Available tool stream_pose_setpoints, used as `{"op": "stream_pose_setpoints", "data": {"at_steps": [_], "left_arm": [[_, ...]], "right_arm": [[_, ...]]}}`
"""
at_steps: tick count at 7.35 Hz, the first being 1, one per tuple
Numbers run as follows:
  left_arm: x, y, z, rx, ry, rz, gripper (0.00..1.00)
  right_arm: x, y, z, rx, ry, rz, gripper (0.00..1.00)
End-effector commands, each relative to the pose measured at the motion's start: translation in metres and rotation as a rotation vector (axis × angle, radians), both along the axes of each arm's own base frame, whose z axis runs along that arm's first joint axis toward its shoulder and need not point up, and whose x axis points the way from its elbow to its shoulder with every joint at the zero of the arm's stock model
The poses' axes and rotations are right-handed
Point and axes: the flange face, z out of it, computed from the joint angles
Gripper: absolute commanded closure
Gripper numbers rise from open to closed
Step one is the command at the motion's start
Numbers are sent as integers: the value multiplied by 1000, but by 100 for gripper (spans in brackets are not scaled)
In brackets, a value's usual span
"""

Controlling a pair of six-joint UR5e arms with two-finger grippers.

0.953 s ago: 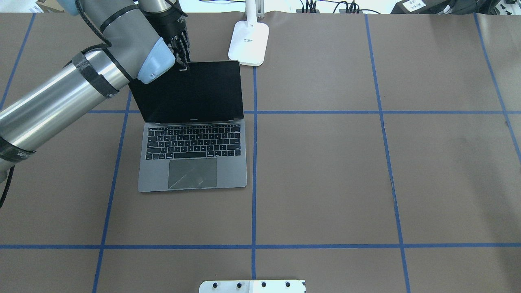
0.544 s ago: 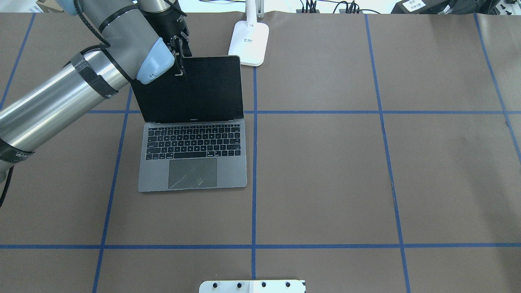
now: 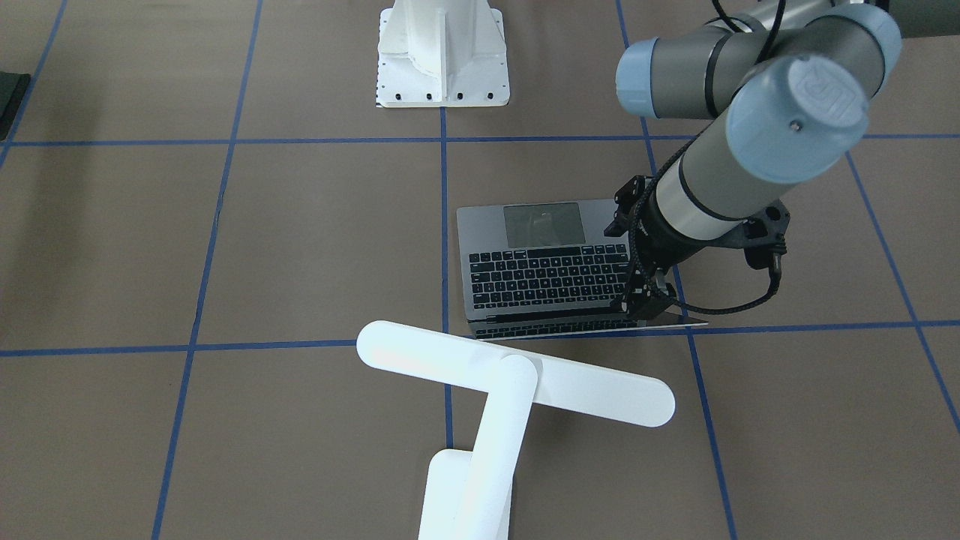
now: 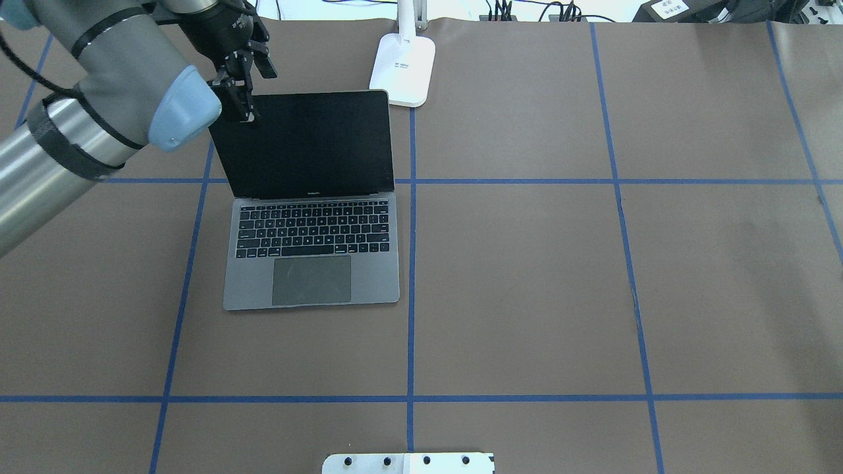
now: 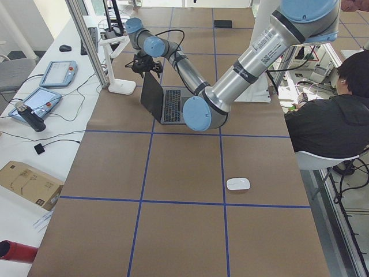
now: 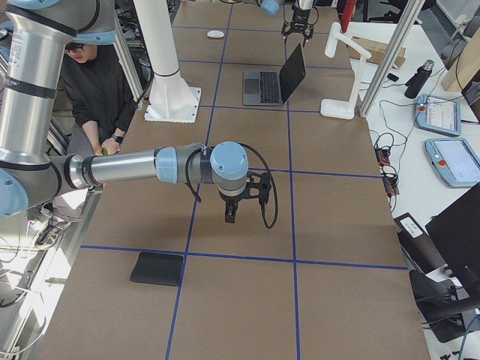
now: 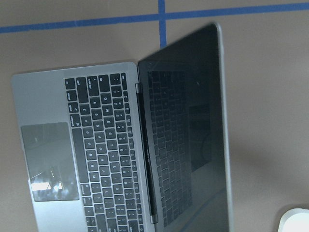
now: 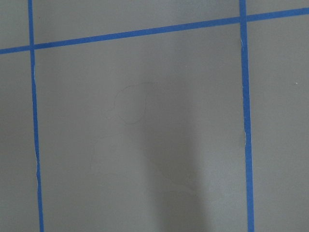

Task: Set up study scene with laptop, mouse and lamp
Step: 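Open the left gripper and withdraw it from the laptop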

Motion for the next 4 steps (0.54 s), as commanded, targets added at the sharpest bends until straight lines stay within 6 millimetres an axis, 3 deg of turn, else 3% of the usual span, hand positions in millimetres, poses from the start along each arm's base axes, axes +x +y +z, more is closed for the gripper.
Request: {"op": "stream_pose_setpoints", "data": {"at_steps": [1,2,3,4], "left_arm": [[-33,54,-15,67,-2,-10,0],[-51,77,-19,181,19,42,0],[-62,89,-6,300,-7,98,0],[-65,87,13,416,-28,202,0]], "right_arm": [[1,2,-3,12,7,-2,1],[0,5,0,3,7,-4,1],[0,12,4,-9,5,-4,1],[0,23,13,-35,4,-5,1]]}}
